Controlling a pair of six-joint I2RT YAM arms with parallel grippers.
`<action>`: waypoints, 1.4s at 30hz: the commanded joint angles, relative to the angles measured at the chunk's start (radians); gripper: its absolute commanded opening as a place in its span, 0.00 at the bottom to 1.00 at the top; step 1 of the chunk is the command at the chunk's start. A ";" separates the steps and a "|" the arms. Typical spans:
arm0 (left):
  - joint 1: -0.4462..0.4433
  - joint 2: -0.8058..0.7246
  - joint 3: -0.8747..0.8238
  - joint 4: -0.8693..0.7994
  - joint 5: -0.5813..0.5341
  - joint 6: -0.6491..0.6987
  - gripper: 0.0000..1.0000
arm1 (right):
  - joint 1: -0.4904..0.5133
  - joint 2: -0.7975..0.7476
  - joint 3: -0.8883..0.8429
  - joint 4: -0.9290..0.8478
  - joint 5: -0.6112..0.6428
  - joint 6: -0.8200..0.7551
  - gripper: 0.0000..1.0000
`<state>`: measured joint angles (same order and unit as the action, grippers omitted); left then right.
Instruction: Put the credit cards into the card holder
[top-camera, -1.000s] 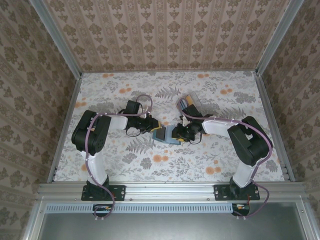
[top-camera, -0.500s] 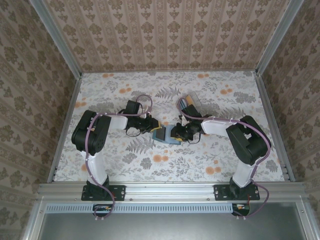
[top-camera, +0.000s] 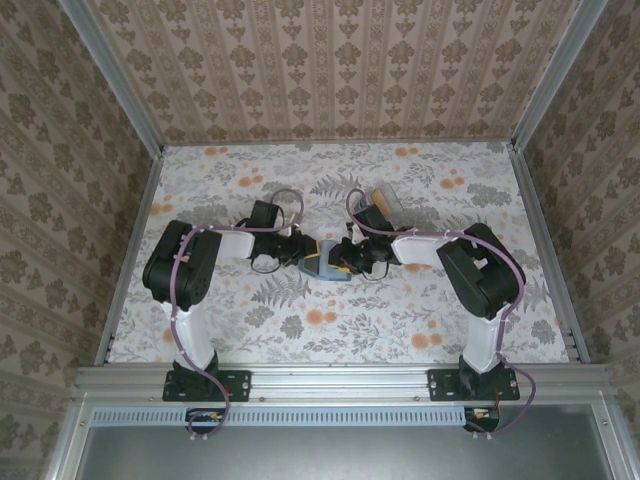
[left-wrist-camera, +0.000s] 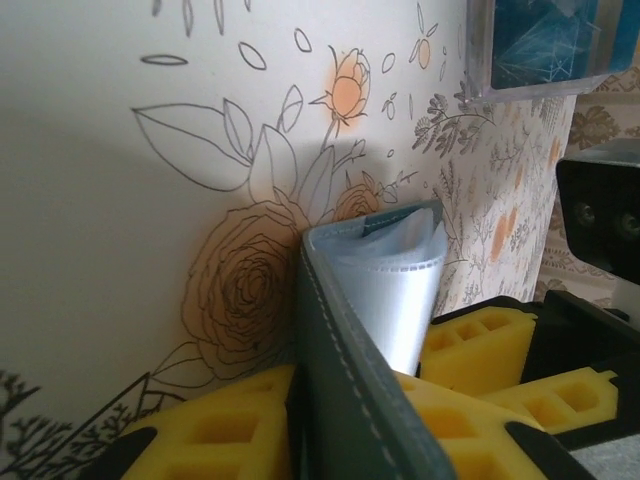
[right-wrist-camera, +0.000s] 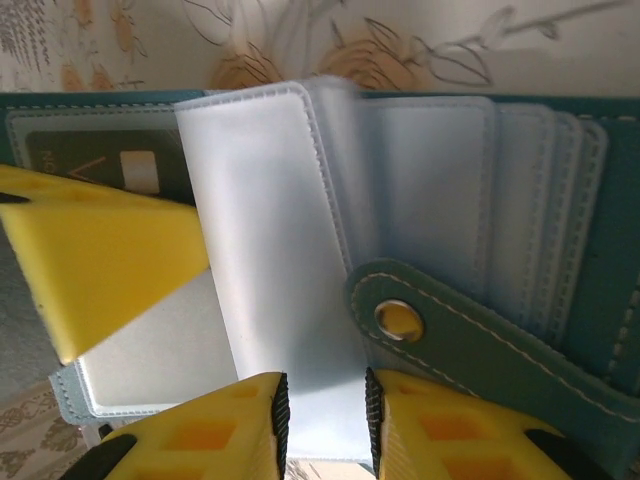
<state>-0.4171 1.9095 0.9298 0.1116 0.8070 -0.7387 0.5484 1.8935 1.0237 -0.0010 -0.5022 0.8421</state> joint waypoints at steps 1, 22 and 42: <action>0.000 -0.010 0.012 -0.021 0.012 -0.004 0.27 | 0.016 0.027 0.032 0.025 -0.007 0.012 0.31; 0.000 -0.027 0.023 -0.046 -0.004 0.019 0.41 | 0.047 0.081 0.103 0.175 -0.050 0.063 0.28; 0.003 0.017 0.060 -0.209 -0.080 0.093 0.12 | 0.032 -0.045 0.009 0.200 -0.016 0.018 0.32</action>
<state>-0.4065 1.9026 0.9745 -0.0322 0.7425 -0.6762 0.5869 1.9366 1.0607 0.1371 -0.5156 0.8867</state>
